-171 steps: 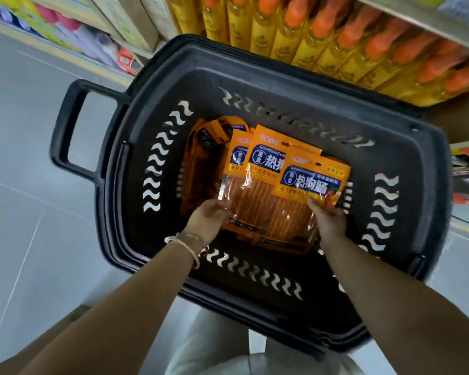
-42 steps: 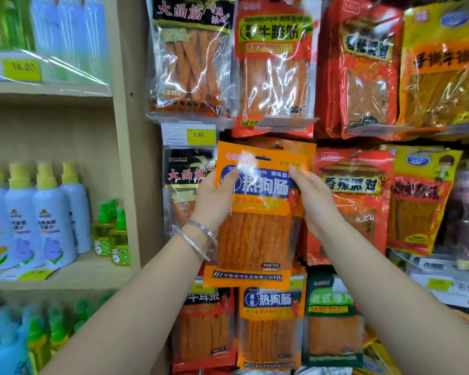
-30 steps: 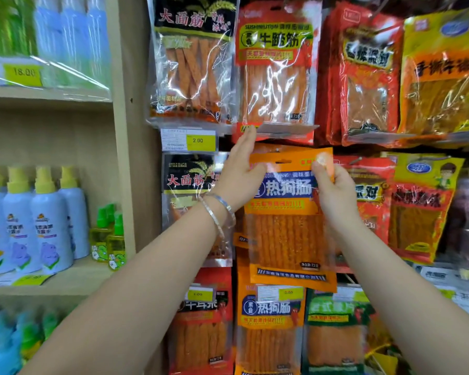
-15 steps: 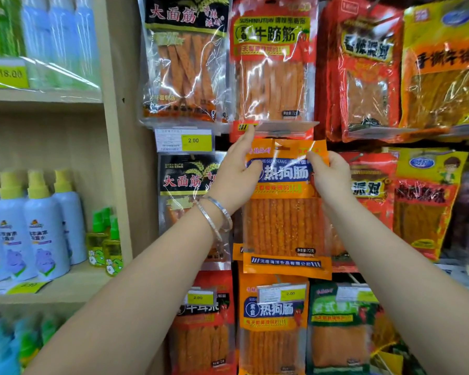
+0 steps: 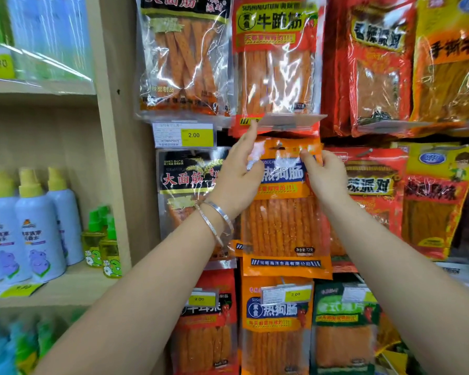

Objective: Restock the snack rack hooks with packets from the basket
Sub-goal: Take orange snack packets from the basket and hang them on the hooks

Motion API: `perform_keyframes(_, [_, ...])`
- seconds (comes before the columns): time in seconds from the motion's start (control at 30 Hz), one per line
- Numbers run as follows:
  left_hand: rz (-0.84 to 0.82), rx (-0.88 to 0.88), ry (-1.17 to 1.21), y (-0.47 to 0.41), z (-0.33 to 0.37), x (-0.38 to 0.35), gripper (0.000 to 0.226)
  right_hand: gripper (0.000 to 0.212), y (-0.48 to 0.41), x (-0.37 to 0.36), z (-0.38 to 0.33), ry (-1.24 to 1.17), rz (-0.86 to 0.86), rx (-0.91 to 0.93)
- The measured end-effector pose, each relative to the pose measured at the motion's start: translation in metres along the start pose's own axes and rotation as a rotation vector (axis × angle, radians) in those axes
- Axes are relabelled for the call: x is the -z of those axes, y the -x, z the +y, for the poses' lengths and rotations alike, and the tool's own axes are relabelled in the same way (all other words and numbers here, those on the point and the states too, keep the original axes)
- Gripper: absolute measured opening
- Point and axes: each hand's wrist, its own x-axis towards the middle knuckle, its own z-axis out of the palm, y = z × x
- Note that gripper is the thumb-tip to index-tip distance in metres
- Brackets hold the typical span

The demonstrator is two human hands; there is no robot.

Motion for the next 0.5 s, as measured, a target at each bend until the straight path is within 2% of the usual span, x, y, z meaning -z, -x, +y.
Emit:
perform_keyframes(0.1, [-0.040,0.000,-0.137,0.011,-0.018,-0.003,0.069,0.026,0.013,0.002,0.009,0.050,0.053,0.061])
perform_keyframes(0.17, [-0.078,0.001,-0.279,0.025,-0.035,-0.006,0.069,0.046,0.030,0.006,0.016,0.093,0.115,0.179])
perform_keyframes(0.23, [-0.128,-0.003,-0.379,0.041,-0.053,-0.011,0.069,0.055,0.047,0.010,0.028,0.303,0.149,0.383])
perform_keyframes(0.33, [-0.196,-0.030,-0.483,0.060,-0.075,-0.019,0.071,0.059,0.064,0.008,0.049,0.603,-0.018,0.582])
perform_keyframes(0.4, [-0.232,-0.028,-0.557,0.063,-0.088,-0.024,0.073,0.062,0.064,0.002,0.060,0.729,-0.147,0.568])
perform_keyframes(0.5, [-0.249,0.012,-0.638,0.052,-0.101,-0.033,0.075,0.063,0.050,-0.009,0.067,0.851,-0.210,0.570])
